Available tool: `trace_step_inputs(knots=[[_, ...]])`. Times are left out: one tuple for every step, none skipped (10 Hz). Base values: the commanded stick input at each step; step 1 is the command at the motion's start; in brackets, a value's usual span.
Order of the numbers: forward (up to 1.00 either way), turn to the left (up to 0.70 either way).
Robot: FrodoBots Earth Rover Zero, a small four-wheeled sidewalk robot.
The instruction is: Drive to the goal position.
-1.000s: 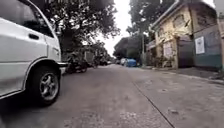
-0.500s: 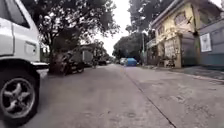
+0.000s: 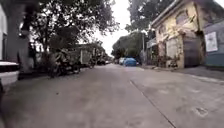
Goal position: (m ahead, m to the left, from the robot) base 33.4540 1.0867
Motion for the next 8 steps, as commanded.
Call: trace_step_inputs(knots=[[1.00, 0.00], [1.00, 0.00], [1.00, 0.00], [1.00, 0.00], [1.00, 0.00], [1.00, 0.00], [1.00, 0.00], [1.00, 0.00]])
